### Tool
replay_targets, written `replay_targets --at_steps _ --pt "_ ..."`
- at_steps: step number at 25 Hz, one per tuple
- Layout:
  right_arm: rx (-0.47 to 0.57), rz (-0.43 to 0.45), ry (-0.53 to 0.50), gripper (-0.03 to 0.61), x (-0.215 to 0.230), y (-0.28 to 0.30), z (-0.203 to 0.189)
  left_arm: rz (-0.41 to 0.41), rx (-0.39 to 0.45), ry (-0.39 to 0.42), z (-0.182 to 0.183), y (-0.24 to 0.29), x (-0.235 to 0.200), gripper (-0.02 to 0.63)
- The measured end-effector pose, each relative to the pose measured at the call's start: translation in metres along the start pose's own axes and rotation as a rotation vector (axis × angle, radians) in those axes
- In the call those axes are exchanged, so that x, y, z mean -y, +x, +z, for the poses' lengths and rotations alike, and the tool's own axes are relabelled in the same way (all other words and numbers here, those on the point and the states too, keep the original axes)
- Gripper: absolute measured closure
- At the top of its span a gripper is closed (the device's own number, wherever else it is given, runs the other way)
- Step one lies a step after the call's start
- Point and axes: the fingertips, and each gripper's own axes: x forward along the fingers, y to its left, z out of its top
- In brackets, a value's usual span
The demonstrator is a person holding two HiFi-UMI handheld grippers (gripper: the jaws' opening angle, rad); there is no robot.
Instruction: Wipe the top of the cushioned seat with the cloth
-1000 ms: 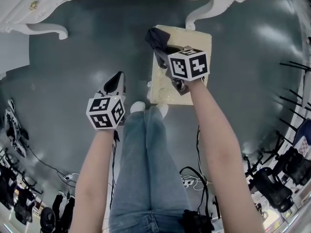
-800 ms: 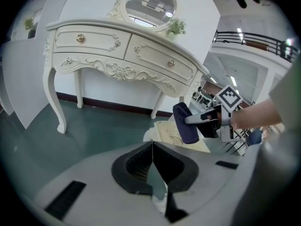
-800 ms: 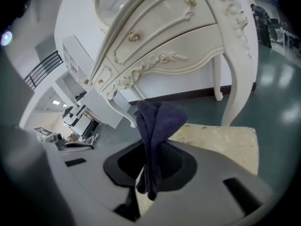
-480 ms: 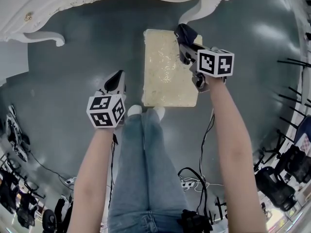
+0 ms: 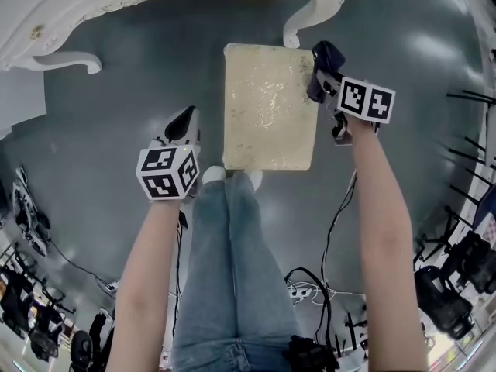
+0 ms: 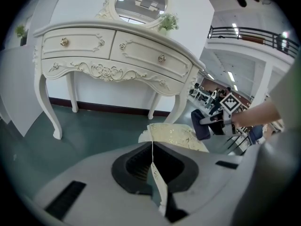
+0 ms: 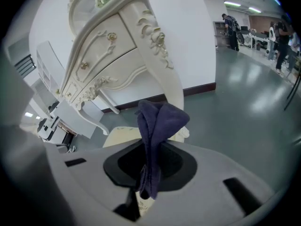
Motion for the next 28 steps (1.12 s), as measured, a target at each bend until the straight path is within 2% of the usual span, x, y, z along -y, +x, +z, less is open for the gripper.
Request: replay_targets --at_steps 5,10,17,22,28 --pt "-0.001 -0.072 0.070 0.535 0.036 0.003 0.002 0.007 -0.005 0.004 -0.005 0.006 0.005 0.609" --pt "-0.062 -0.091 0.124 0.535 0.049 0.014 -0.003 0.014 -0.019 0.015 -0.009 0.011 0.007 0.609" --pt "-0.210 -0.160 0.063 0.535 0.064 0.034 -0.014 0.022 -0.016 0.013 -0.008 0.018 0.005 0.609" --pt "-0.251 -0.205 0.044 0.536 0.073 0.044 -0.012 0.024 -0.015 0.017 -0.008 0.022 -0.003 0.609" --pt "-0.294 -0.261 -0.093 0.538 0.071 0.047 -0.009 0.023 -0.016 0.003 -0.018 0.022 -0.009 0.609"
